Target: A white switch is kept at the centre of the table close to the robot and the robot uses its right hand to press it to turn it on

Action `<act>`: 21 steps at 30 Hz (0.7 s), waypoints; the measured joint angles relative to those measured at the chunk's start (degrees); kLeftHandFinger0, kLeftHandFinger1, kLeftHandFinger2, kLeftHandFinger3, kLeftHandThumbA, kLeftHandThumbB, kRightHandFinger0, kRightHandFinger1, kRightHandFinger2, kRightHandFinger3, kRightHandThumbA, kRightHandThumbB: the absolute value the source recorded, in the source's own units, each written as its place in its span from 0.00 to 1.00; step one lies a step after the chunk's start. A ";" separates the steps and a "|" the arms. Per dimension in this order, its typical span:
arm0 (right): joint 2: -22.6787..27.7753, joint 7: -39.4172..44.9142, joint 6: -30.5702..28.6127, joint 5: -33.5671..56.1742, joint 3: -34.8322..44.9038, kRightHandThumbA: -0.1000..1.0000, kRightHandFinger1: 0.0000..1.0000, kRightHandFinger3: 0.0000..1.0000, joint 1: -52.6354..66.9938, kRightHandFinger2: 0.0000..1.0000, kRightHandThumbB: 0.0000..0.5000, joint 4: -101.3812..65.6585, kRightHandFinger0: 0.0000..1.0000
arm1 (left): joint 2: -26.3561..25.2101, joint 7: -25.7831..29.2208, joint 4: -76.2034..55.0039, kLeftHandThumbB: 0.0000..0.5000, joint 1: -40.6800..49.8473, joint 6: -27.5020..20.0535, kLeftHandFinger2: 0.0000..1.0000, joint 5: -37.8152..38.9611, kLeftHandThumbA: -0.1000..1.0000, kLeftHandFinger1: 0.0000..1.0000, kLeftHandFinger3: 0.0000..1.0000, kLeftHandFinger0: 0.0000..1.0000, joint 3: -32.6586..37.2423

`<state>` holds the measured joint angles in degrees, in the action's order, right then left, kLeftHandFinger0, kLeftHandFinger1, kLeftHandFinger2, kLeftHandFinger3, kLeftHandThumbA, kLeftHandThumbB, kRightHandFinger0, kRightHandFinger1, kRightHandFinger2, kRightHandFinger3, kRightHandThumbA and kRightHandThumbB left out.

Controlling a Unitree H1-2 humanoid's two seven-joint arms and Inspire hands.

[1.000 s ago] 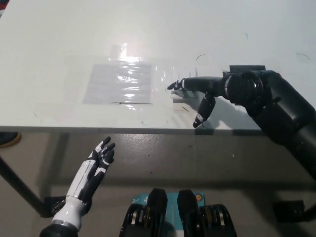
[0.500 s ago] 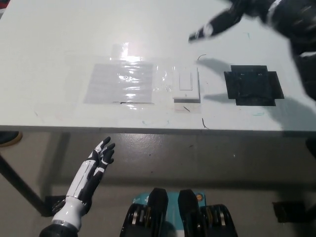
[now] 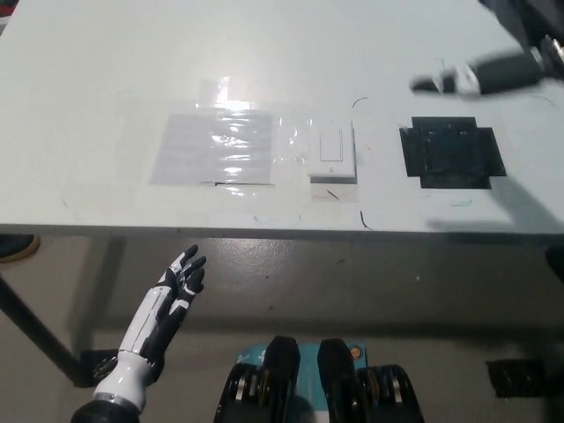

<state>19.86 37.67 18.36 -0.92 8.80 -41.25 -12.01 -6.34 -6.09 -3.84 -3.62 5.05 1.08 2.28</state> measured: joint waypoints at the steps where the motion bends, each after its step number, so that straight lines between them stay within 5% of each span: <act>1: 0.06 -0.01 0.23 0.77 0.83 1.00 1.00 1.00 2.06 1.00 0.58 -1.62 1.00 | -0.01 0.00 0.05 0.01 0.01 0.01 1.00 0.00 0.89 1.00 1.00 1.00 0.00; 4: -0.04 -0.06 0.44 4.06 3.98 1.00 1.00 1.00 11.40 1.00 0.62 -7.53 1.00 | -0.01 0.00 0.17 0.03 -0.02 0.02 1.00 -0.01 0.89 1.00 1.00 1.00 0.01; 8: -1.86 -0.42 0.27 8.46 6.89 1.00 1.00 1.00 23.90 1.00 0.50 -13.77 1.00 | 0.01 0.00 0.25 0.01 -0.08 0.03 1.00 0.00 0.91 1.00 1.00 1.00 0.04; 13: -10.61 -1.76 -3.26 12.04 8.51 1.00 1.00 1.00 37.88 1.00 0.53 -16.15 1.00 | 0.02 -0.01 0.25 0.01 -0.18 0.02 1.00 0.06 0.95 1.00 1.00 1.00 0.00; 17: -15.62 -2.94 -6.59 12.02 8.42 1.00 1.00 1.00 41.84 1.00 0.26 -12.10 1.00 | 0.08 -0.03 0.25 0.00 -0.24 0.00 1.00 0.07 0.99 1.00 1.00 1.00 0.06; 21: -18.92 -4.84 -10.46 11.19 7.93 1.00 1.00 1.00 42.27 1.00 0.27 -3.86 1.00 | 0.12 -0.05 0.25 0.02 -0.21 -0.07 1.00 0.32 1.00 1.00 1.00 1.00 0.06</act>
<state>0.93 32.83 7.90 10.27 16.73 1.02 -15.87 -6.22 -6.14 -3.59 -3.83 4.98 1.39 2.33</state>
